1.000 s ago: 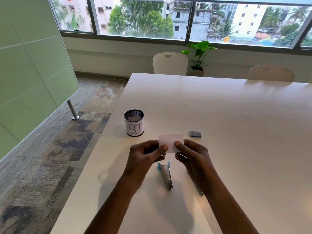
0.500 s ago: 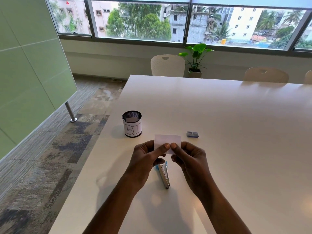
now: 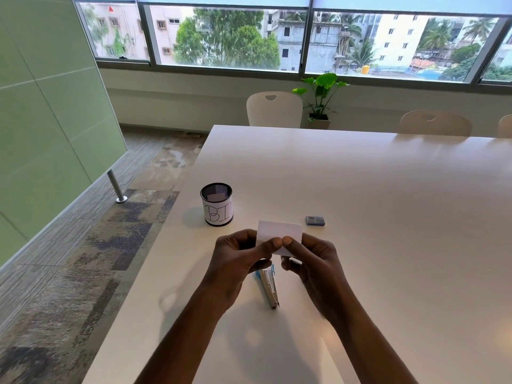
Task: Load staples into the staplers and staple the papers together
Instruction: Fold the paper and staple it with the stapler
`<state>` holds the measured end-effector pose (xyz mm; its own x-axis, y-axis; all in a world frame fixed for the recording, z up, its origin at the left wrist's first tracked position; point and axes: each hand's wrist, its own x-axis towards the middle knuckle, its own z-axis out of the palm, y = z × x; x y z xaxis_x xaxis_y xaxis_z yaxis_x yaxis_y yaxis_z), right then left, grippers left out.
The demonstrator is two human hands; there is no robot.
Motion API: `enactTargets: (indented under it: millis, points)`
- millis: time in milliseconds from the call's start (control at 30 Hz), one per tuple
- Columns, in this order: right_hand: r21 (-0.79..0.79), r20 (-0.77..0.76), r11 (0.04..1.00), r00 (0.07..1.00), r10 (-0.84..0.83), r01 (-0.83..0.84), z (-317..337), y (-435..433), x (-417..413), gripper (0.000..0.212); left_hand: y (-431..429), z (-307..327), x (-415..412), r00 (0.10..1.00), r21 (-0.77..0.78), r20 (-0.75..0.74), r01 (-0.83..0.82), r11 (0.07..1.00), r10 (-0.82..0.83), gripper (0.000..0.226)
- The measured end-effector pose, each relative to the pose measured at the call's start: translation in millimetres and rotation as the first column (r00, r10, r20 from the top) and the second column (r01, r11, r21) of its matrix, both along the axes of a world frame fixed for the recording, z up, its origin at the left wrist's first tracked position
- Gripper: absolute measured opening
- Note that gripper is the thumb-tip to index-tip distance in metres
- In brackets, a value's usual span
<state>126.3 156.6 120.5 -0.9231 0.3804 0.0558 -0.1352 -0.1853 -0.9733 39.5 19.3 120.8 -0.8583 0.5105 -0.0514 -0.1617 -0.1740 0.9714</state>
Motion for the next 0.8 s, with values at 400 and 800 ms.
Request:
enactTargets:
  millis: [400,800]
  points:
    - [0.507,-0.300,0.683,0.851,-0.432,0.526,-6,-7,-11,0.016,7,-6,15,0.954,-0.041,-0.196,-0.240,0.970,0.228,0.050]
    - [0.733,-0.453,0.455,0.862,-0.226,0.505,-23,-5,-2,0.043,7,-3,11,0.999,0.111,0.016,-0.033,0.993,0.031,0.022]
